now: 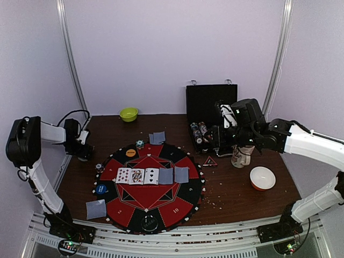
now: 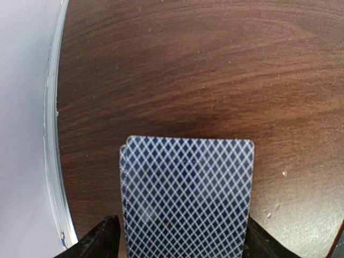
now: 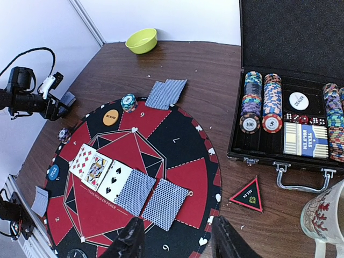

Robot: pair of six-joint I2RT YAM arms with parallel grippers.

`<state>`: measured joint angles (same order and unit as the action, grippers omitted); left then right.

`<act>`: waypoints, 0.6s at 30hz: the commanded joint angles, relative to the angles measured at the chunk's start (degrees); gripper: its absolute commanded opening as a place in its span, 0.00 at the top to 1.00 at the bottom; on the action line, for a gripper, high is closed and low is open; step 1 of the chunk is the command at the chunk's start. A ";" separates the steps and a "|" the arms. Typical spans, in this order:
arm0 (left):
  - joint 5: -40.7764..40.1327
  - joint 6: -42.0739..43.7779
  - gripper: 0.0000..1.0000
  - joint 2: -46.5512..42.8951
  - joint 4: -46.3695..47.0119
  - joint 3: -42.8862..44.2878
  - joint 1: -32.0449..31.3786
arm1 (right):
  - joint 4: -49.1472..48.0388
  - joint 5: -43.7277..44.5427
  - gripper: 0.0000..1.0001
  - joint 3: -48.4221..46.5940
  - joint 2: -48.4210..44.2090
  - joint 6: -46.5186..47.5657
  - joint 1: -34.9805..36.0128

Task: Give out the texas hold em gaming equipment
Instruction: Place the face-down deck piles in the corner of the board.

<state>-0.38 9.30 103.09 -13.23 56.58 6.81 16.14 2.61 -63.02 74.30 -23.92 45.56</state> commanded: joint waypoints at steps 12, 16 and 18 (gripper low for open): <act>1.35 -0.22 0.02 -8.93 -3.18 1.53 -1.31 | 3.28 2.15 0.48 -5.54 -1.42 5.32 -3.66; 4.58 -3.23 0.02 -17.53 -1.01 2.07 -2.01 | 1.46 3.67 0.34 -5.17 -4.16 8.31 -9.65; 8.00 -4.32 0.02 -23.08 4.76 -0.43 -2.00 | -0.61 5.21 0.04 -3.27 -6.48 10.07 -14.51</act>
<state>2.09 7.90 89.34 -16.67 56.75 5.21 17.98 3.86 -67.13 72.64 -17.85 37.76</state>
